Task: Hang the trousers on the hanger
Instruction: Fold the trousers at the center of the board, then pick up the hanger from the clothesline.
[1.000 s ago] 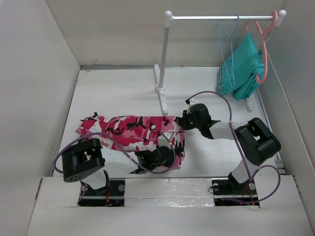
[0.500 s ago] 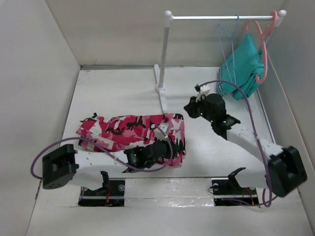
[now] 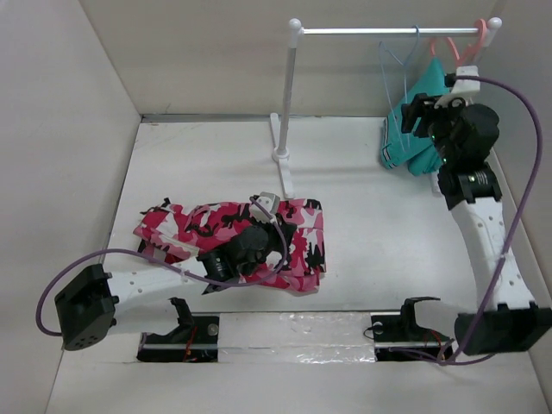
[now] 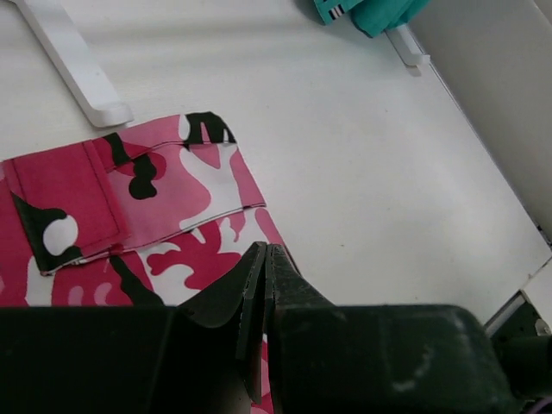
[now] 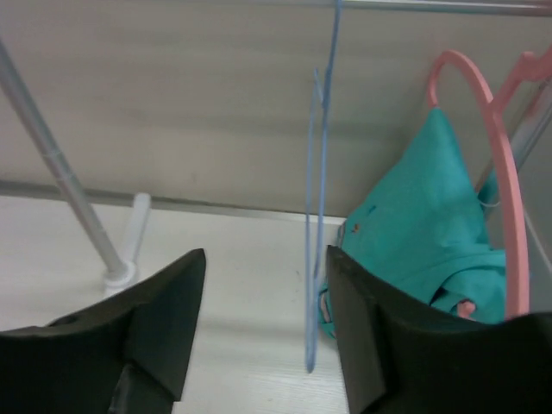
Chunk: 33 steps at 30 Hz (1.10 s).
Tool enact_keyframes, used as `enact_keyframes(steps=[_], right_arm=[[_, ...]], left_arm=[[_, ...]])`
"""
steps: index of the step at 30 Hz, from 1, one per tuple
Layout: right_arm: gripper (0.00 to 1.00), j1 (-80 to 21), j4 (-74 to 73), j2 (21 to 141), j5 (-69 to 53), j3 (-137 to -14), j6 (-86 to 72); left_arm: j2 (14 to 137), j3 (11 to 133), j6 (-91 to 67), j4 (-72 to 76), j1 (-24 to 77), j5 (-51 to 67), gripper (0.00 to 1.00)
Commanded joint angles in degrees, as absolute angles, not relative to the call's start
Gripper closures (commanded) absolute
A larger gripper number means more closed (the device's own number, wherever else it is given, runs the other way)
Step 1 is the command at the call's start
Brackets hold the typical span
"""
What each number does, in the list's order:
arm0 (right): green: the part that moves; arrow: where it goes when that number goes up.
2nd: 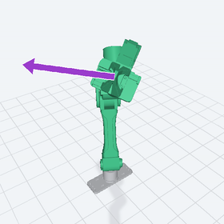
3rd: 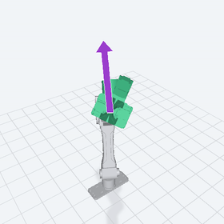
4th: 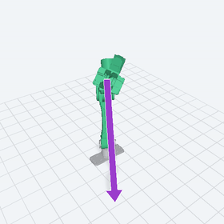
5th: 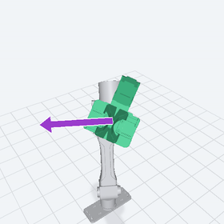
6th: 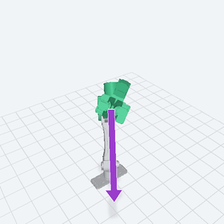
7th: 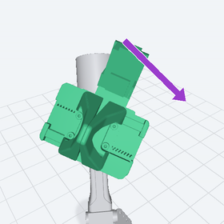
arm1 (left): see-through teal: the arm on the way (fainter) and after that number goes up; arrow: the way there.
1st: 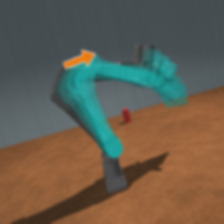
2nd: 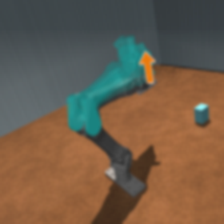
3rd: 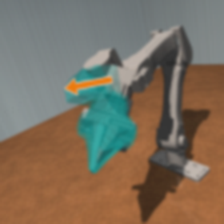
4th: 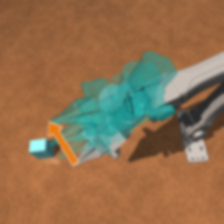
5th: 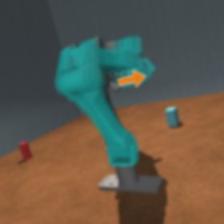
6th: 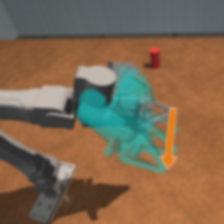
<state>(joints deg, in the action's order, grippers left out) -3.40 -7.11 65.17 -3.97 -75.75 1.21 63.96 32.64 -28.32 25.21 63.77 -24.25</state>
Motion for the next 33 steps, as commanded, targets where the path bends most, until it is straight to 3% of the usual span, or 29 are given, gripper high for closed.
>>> enact_keyframes(steps=[1, 8, 14, 18, 22, 30, 33], right_arm=[[0.30, -1.68, -14.58, 73.36, -6.95, -79.53, 4.39], [0.34, 0.52, -14.33, 81.64, -1.41, -83.94, 4.40], [0.47, 2.63, -12.74, 86.04, -5.18, -84.11, 3.08], [0.78, 2.64, -9.94, 85.78, -5.54, -81.13, 2.38], [1.00, 3.16, -7.21, 84.20, -5.63, -79.54, 2.46], [1.00, 3.69, -4.40, 77.88, -7.65, -78.40, 1.58], [1.00, 3.69, -4.30, 74.81, -7.56, -77.26, 0.88]], left_arm=[[62.40, 30.33, -24.52, 32.61, 61.88, -19.52, 1.00], [57.84, 28.04, -24.52, 30.67, 61.35, -18.81, 1.00], [56.69, 27.42, -24.96, 31.02, 61.35, -17.23, 0.99], [57.65, 28.30, -25.22, 30.06, 61.35, -17.67, 0.99], [58.27, 27.77, -25.22, 31.11, 61.35, -17.49, 0.98], [58.54, 28.21, -25.49, 30.50, 61.35, -17.75, 0.90], [56.52, 26.03, -25.14, 33.65, 61.35, -16.61, 0.76]])
